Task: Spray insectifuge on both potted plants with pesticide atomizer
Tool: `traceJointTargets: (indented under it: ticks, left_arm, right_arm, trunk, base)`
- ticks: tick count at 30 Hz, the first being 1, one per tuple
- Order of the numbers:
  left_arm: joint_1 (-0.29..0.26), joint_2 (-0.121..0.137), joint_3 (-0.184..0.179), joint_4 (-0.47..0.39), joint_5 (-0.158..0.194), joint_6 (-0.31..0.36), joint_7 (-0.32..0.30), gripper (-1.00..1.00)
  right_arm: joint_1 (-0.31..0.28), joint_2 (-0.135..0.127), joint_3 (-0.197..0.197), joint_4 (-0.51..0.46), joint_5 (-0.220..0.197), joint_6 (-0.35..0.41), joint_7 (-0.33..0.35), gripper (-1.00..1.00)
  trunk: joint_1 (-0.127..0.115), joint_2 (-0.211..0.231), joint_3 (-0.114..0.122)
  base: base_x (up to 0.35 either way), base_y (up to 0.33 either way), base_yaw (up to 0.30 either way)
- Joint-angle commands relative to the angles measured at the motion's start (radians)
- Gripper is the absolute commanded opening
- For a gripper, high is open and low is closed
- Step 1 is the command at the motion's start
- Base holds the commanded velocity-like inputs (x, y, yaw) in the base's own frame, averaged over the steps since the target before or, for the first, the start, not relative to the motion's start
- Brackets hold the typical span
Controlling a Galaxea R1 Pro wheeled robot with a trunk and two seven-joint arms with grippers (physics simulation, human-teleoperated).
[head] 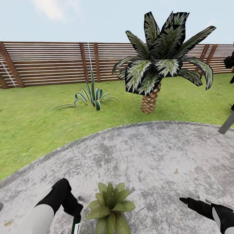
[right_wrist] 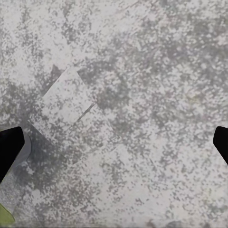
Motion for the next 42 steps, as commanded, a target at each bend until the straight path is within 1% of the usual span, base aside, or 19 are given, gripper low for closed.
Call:
traceJointTargets:
  ticks: [1, 17, 22, 29, 34, 42]
  left_arm:
    - [-0.001, -0.001, 0.005, -0.001, -0.010, 0.007, -0.009, -1.00]
    - [-0.001, -0.001, 0.005, -0.001, -0.010, 0.007, -0.007, -1.00]
    - [-0.001, -0.001, 0.005, -0.001, -0.011, 0.007, -0.006, -1.00]
    - [-0.001, 0.001, 0.005, -0.001, -0.012, 0.007, -0.006, -1.00]
    - [0.000, 0.003, 0.005, -0.001, -0.013, 0.007, -0.006, -1.00]
    - [0.001, 0.005, 0.005, 0.000, -0.013, 0.007, -0.006, -1.00]
  right_arm:
    - [-0.001, 0.001, -0.008, -0.002, 0.009, 0.005, 0.008, 1.00]
    - [-0.001, 0.001, -0.008, -0.001, 0.009, 0.005, 0.006, 1.00]
    - [-0.001, 0.001, -0.008, -0.001, 0.009, 0.005, 0.006, 1.00]
    - [-0.001, 0.001, -0.009, -0.001, 0.008, 0.005, 0.007, 1.00]
    - [-0.001, 0.001, -0.008, -0.002, 0.008, 0.005, 0.008, 1.00]
    - [-0.001, 0.001, -0.008, -0.002, 0.009, 0.005, 0.008, 1.00]
  trunk:
    - [0.000, 0.000, -0.002]
    - [0.000, 0.000, -0.027]
    - [0.000, 0.000, -0.035]
    - [0.000, 0.000, -0.043]
    - [0.000, 0.000, -0.045]
    - [0.000, 0.000, -0.056]
  base:
    - [-0.002, 0.000, 0.093]
    - [0.000, 0.000, 0.072]
    - [0.050, 0.000, -0.058]
    - [0.233, 0.000, -0.061]
    - [0.037, 0.000, -0.005]
    - [0.002, 0.000, -0.089]
